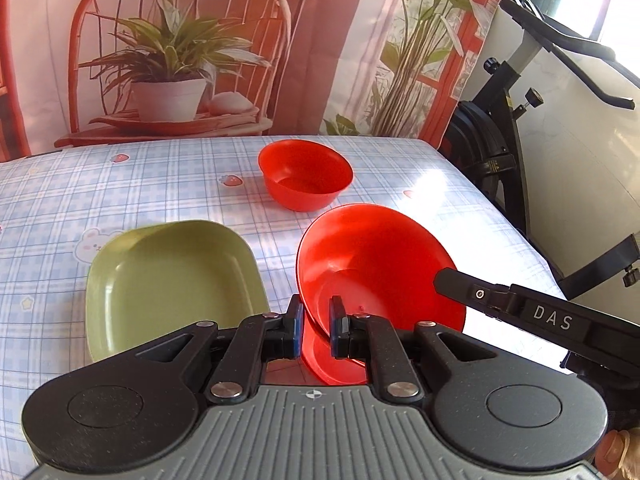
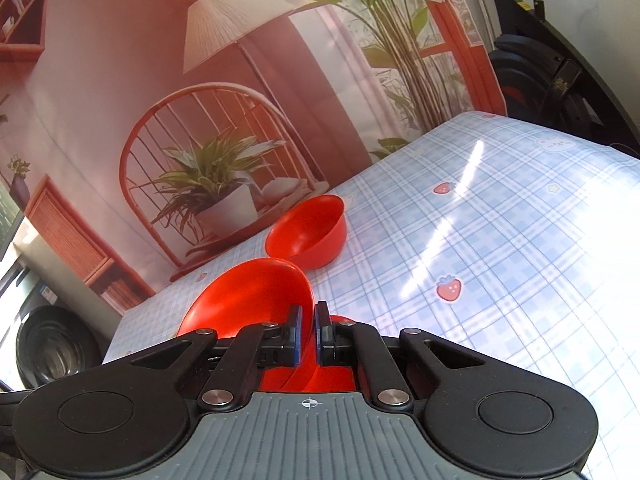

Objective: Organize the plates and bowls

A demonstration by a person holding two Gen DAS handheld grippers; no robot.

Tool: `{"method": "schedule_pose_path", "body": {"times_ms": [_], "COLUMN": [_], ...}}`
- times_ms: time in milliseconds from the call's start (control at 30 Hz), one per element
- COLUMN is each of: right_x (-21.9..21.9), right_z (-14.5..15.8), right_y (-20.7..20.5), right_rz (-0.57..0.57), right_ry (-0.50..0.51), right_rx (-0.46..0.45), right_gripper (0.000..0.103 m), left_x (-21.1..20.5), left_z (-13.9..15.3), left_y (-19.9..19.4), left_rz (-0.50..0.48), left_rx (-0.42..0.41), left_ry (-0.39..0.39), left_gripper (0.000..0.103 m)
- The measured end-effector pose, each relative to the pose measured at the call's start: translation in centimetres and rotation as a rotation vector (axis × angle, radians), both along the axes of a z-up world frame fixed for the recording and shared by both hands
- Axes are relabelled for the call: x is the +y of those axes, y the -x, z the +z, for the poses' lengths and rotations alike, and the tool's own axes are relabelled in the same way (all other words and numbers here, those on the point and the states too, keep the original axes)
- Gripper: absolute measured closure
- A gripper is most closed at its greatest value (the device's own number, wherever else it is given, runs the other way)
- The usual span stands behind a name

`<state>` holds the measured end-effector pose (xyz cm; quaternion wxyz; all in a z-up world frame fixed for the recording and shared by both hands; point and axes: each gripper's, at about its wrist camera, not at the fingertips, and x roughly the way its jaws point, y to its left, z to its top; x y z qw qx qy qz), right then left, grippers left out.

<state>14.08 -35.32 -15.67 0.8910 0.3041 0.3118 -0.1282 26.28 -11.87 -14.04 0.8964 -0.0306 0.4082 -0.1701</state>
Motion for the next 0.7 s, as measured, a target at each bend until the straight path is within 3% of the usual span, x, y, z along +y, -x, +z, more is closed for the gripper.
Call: {"method": "schedule_pose_path", "body": {"times_ms": [700], "right_x": [0.1], "right_z": [-2.4], "right_y": [0.1], "right_rz": [-0.009], "right_ry": [0.008], "right_rx": [0.053], "right_gripper": [0.096], "left_x": [-1.0], "left_z": [-2.2], "left_y": [-0.7], "left_rz": [-0.051], "left_rx": [0.040], "left_ry": [-0.055], "left_gripper": [0.088]}}
